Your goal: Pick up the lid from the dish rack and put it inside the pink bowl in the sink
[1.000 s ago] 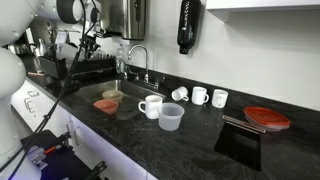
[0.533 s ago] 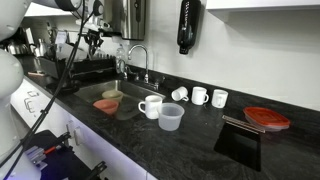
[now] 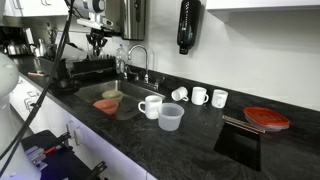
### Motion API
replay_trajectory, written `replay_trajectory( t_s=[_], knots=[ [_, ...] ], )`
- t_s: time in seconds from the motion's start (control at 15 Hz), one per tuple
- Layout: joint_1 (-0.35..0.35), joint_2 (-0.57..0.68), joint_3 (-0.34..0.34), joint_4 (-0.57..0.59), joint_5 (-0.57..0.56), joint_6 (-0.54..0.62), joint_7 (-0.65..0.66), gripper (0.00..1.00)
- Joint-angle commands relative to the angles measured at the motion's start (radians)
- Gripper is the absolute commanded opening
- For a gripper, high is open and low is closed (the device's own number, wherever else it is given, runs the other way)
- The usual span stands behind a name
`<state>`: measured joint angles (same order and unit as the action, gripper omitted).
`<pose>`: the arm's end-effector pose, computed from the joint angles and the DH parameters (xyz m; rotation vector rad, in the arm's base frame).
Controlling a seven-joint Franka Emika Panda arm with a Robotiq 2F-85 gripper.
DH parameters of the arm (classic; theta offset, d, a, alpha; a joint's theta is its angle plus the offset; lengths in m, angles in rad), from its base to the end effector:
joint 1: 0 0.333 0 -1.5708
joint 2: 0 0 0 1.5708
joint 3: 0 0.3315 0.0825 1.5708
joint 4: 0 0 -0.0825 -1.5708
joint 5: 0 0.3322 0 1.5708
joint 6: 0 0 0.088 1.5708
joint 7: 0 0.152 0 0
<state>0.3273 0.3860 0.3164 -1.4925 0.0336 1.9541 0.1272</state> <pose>0.5264 0.3643 0.4530 -2.8844 -0.7028 -0.0467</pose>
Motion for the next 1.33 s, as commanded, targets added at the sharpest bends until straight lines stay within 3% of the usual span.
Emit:
replay_trajectory(
  t_s=[0.0,0.6,1.2,1.27],
  knots=[
    [0.002,-0.126,-0.032,-0.192,-0.007,0.064,-0.01,0.07],
    [0.007,-0.24,-0.06,-0.452,-0.225,0.023,0.099,0.07],
    [-0.031,-0.229,-0.134,-0.586,-0.266,0.006,0.307,0.07],
    [-0.029,-0.211,-0.127,-0.567,-0.263,0.006,0.266,0.27]
  ],
)
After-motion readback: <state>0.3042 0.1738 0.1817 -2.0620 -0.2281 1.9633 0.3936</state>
